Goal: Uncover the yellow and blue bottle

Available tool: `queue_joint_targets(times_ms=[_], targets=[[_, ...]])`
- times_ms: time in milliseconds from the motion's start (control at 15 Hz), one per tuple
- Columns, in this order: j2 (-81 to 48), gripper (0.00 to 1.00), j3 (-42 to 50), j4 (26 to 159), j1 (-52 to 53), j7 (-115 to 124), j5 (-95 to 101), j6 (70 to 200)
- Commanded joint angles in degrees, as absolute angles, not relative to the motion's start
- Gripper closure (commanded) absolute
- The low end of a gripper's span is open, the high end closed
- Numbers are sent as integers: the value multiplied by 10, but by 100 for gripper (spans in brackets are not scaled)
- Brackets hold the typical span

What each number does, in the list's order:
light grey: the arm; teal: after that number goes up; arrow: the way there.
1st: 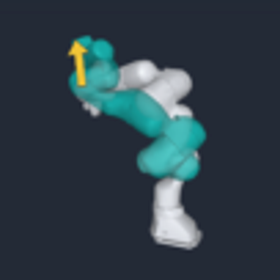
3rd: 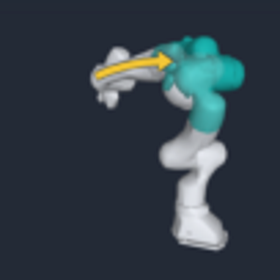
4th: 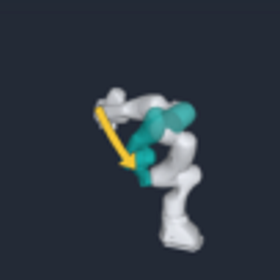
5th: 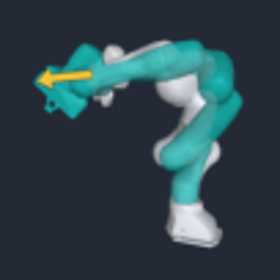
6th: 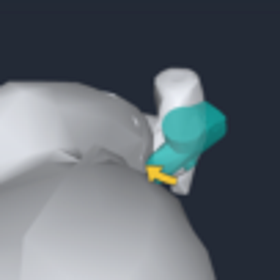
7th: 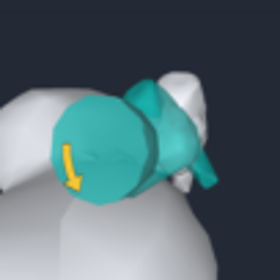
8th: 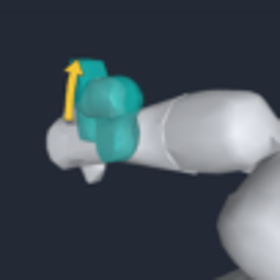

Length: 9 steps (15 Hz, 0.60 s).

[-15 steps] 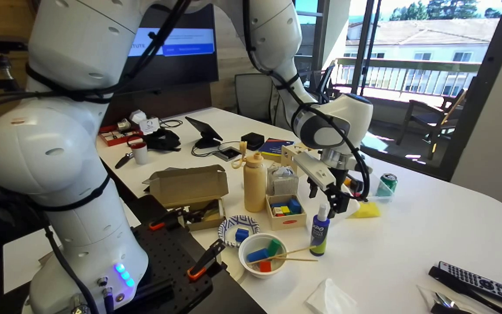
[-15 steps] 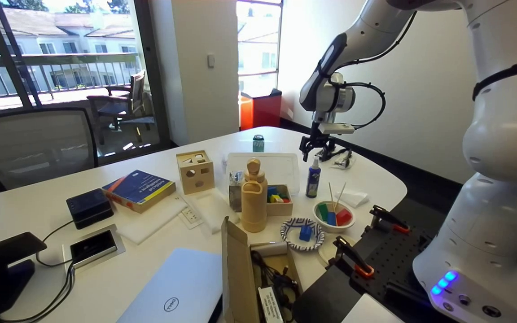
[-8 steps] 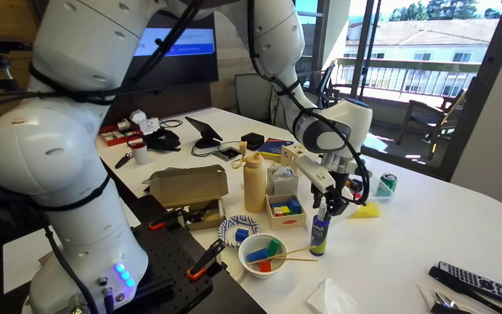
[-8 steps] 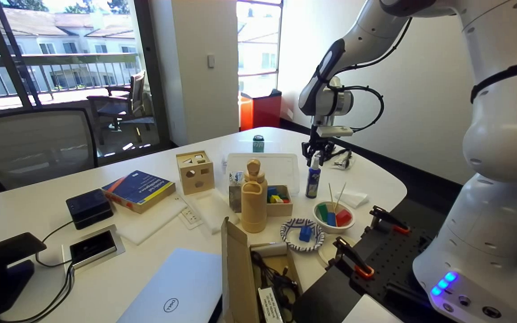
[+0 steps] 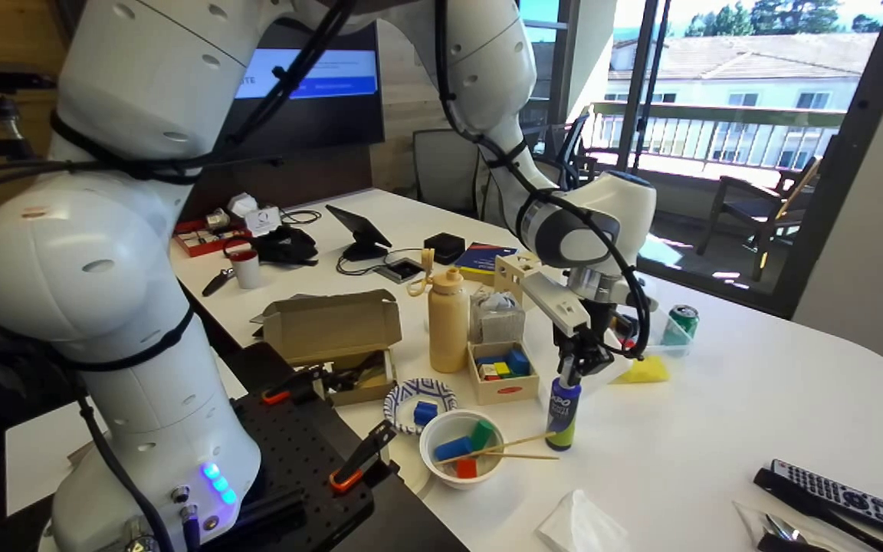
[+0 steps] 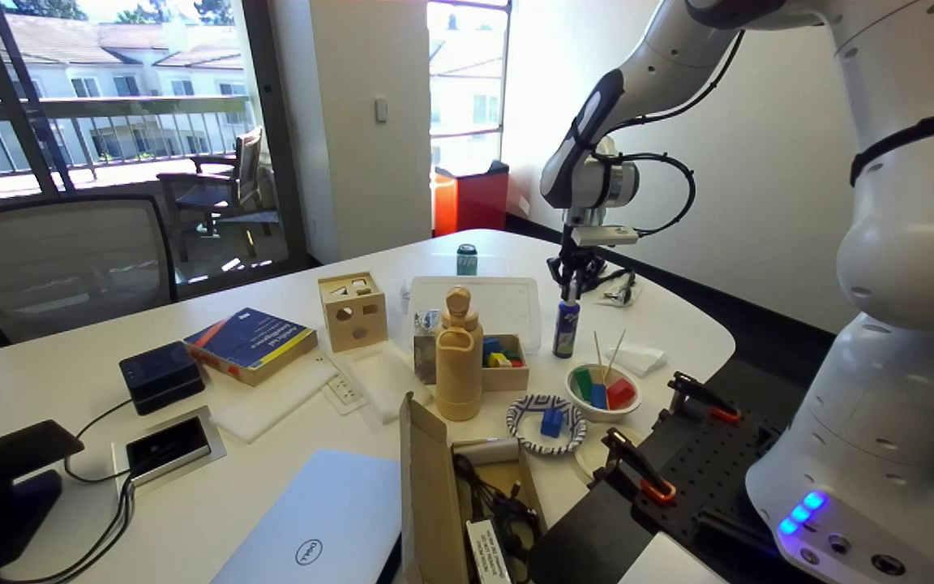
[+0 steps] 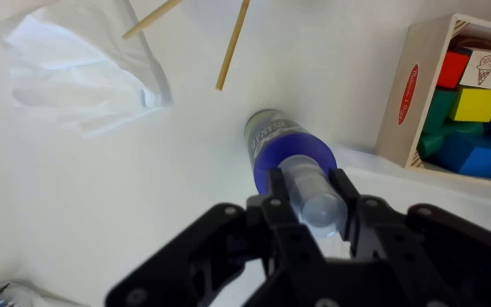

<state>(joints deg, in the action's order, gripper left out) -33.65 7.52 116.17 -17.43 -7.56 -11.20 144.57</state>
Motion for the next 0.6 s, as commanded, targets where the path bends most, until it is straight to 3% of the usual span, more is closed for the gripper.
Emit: queue_joint_targets(times_ms=[0, 533], targets=[[-309, 93, 88, 1175, -157, -38, -88, 1424], [-292, 93, 101, 1168, -125, 26, -53, 1373]])
